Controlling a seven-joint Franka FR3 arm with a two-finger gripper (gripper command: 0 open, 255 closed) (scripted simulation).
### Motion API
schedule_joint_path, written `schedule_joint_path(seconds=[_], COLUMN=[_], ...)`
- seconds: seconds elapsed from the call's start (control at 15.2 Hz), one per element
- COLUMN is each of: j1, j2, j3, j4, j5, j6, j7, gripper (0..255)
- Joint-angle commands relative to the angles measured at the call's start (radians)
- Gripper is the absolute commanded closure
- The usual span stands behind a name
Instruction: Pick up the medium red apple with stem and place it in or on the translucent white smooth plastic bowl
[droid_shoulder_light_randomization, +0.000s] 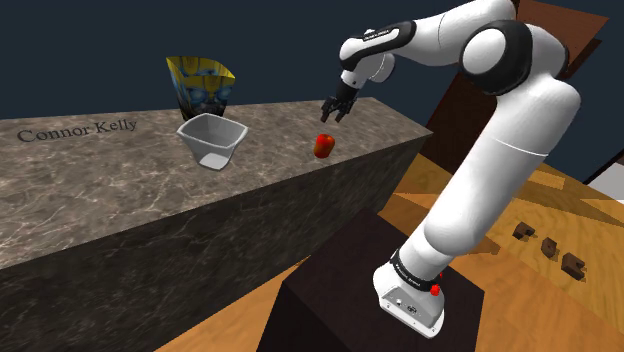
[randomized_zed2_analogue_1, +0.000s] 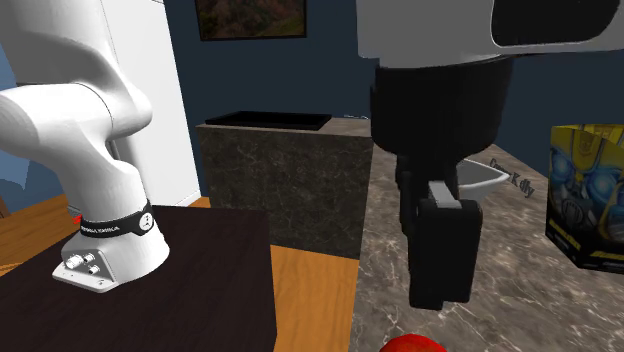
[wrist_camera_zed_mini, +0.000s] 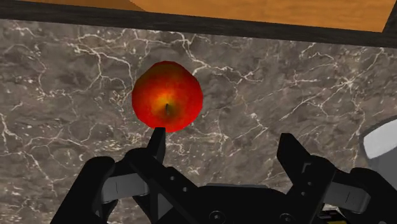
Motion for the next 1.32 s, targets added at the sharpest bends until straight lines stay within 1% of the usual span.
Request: schedule_joint_path(seconds=[0.0, 0.33, 0.86, 1.25], j1=[-0.019, -0.084, -0.088, -0.088], j2=[0.089, 0.277, 0.334, 0.334], j3=[-0.006, 0.001, 0.023, 0.023], j4=[0.052, 0.191, 0.167, 0.167], j5=[0.050, 0.146, 0.184, 0.184], j6=[0.012, 0.006, 0.081, 0.081], j7=[-0.037, -0.100, -0.123, -0.123], gripper=[0, 0, 0, 0])
